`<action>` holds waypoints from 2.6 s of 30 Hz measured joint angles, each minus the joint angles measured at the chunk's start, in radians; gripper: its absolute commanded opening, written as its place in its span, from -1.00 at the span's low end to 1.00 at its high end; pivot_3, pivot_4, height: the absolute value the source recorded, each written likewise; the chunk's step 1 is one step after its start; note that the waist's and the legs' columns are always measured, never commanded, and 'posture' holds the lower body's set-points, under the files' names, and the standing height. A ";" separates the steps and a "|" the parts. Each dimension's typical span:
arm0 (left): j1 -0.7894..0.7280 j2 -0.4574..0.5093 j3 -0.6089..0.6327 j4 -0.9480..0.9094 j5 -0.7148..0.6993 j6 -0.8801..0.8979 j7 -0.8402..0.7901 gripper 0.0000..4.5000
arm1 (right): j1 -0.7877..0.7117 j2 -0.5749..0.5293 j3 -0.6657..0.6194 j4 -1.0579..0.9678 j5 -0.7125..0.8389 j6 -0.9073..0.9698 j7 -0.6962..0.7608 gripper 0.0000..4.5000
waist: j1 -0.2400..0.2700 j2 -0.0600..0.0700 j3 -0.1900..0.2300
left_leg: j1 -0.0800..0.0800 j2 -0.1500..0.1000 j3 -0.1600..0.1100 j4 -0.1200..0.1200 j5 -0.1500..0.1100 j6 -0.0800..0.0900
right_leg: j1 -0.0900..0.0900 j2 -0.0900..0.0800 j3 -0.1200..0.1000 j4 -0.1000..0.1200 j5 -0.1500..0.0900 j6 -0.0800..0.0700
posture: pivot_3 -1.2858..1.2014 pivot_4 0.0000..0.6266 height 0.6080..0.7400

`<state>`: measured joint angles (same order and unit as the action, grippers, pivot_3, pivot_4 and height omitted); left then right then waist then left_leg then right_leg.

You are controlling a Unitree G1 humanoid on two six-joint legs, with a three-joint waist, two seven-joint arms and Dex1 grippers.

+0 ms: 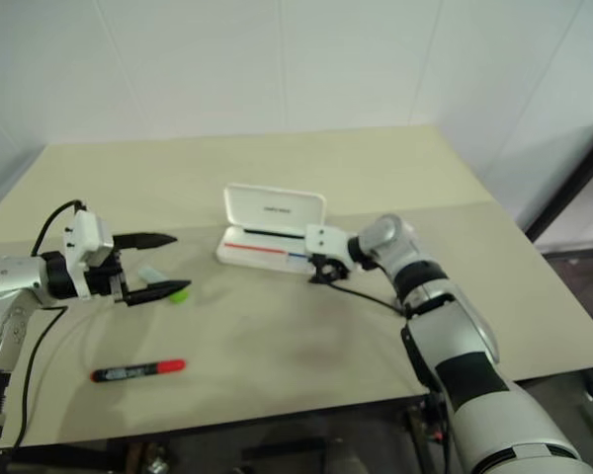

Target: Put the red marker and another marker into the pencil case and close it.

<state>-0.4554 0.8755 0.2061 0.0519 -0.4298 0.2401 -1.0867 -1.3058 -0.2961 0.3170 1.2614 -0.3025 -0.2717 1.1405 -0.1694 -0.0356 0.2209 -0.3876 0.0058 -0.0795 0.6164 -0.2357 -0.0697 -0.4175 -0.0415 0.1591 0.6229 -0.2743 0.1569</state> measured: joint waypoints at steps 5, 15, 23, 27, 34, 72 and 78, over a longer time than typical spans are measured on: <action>0.004 0.000 0.012 -0.007 -0.001 0.000 0.012 1.00 | -0.017 0.019 0.027 0.003 -0.037 -0.025 -0.014 -0.63 | -0.001 0.000 0.000 | 0.000 0.000 -0.001 0.000 0.000 0.000 | 0.000 0.000 -0.001 0.000 0.000 0.000 | 0.03 -0.52 1.00; 0.014 0.000 0.023 -0.024 -0.001 0.000 0.030 1.00 | -0.033 0.050 0.033 0.018 -0.075 -0.045 -0.044 -0.99 | -0.019 -0.001 -0.001 | 0.001 0.000 -0.003 0.001 0.001 -0.001 | 0.000 0.000 -0.002 0.003 0.000 -0.001 | 0.03 -0.52 1.00; 0.033 0.000 0.033 -0.037 -0.008 0.000 0.035 1.00 | -0.033 0.051 0.014 0.014 -0.047 -0.048 0.045 -0.99 | -0.026 -0.001 -0.001 | 0.000 0.000 -0.005 0.000 0.001 -0.001 | 0.000 0.000 -0.004 0.003 -0.001 -0.002 | 0.03 -0.52 1.00; 0.045 0.003 0.062 -0.036 -0.018 -0.001 0.011 1.00 | -0.019 0.026 -0.001 -0.050 0.004 -0.025 0.197 -0.99 | -0.025 -0.001 -0.001 | 0.000 0.000 -0.006 0.001 0.001 -0.001 | 0.000 0.000 -0.004 0.003 -0.001 -0.002 | 0.03 -0.52 1.00; 0.100 0.009 0.118 0.003 -0.031 -0.014 -0.029 1.00 | 0.165 -0.105 -0.010 -0.419 0.098 0.113 0.371 -0.99 | -0.020 -0.001 -0.001 | -0.001 0.000 -0.008 0.001 0.001 -0.001 | 0.000 0.000 -0.006 0.003 -0.002 -0.002 | 0.03 -0.52 1.00; 0.209 0.009 0.129 0.033 -0.024 -0.070 -0.039 1.00 | 0.526 -0.345 0.132 -1.280 0.166 0.793 0.310 -0.56 | 0.030 -0.002 -0.001 | 0.001 0.006 -0.007 0.000 0.000 -0.002 | 0.000 0.006 -0.008 0.004 -0.006 -0.010 | 0.03 -0.52 1.00; 0.224 0.009 0.129 0.031 -0.025 -0.070 -0.035 1.00 | 0.513 -0.322 0.146 -1.259 0.176 0.776 0.298 -0.09 | 0.033 -0.002 -0.001 | 0.000 0.006 -0.007 0.000 0.000 -0.002 | 0.000 0.006 -0.008 0.003 -0.006 -0.010 | 0.03 -0.52 1.00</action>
<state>-0.2312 0.8844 0.3353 0.0830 -0.4545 0.1706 -1.1219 -0.7926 -0.6183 0.4632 0.0029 -0.1268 0.5045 1.4385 -0.1360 -0.0377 0.2198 -0.3872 0.0122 -0.0869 0.6169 -0.2359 -0.0717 -0.4172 -0.0355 0.1515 0.6258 -0.2801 0.1470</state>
